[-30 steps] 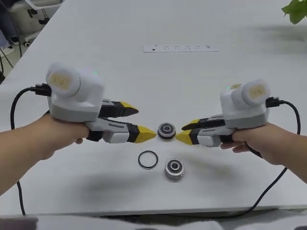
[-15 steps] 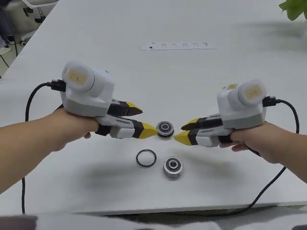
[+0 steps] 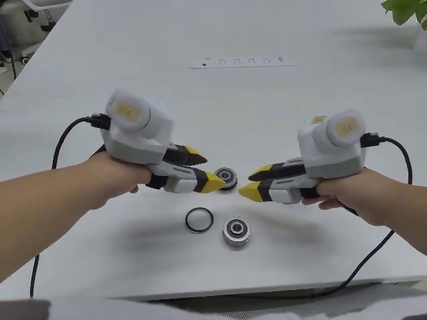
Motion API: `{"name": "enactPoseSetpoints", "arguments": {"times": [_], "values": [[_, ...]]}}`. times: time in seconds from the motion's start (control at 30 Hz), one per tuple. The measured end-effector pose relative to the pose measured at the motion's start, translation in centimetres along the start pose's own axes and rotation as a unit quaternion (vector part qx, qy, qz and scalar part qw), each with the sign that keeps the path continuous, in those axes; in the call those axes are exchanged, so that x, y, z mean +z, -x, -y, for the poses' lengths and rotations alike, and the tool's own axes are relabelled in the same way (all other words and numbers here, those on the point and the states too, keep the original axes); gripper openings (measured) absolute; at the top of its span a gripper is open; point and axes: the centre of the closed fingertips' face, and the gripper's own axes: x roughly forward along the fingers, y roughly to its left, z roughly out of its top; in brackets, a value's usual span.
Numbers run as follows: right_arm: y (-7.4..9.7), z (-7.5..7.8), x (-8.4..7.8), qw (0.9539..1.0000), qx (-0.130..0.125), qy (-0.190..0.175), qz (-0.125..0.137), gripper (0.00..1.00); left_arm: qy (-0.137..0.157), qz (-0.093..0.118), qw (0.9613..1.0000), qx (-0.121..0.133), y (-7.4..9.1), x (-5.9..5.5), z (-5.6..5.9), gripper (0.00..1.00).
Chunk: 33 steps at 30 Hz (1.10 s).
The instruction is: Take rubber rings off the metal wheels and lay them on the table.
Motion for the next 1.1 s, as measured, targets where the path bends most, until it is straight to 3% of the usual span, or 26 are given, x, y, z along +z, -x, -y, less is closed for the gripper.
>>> {"name": "enactPoseSetpoints", "arguments": {"times": [0.43,0.9,1.1], "values": [[-0.1,-0.2,-0.3,1.0,0.002,0.005,-0.006,0.21,-0.023,-0.027,0.9994,-0.002,-1.4,-0.7,0.1,0.21],[-0.4,0.2,-0.7,0.9999,0.003,0.004,-0.01,0.21,-0.033,-0.034,0.9989,0.008,-2.2,-0.9,-0.3,0.13],[-0.5,0.2,-0.5,1.0,0.002,0.003,-0.008,0.21,-0.074,-0.04,0.9961,0.026,-2.2,-0.9,-0.5,0.1]]}}
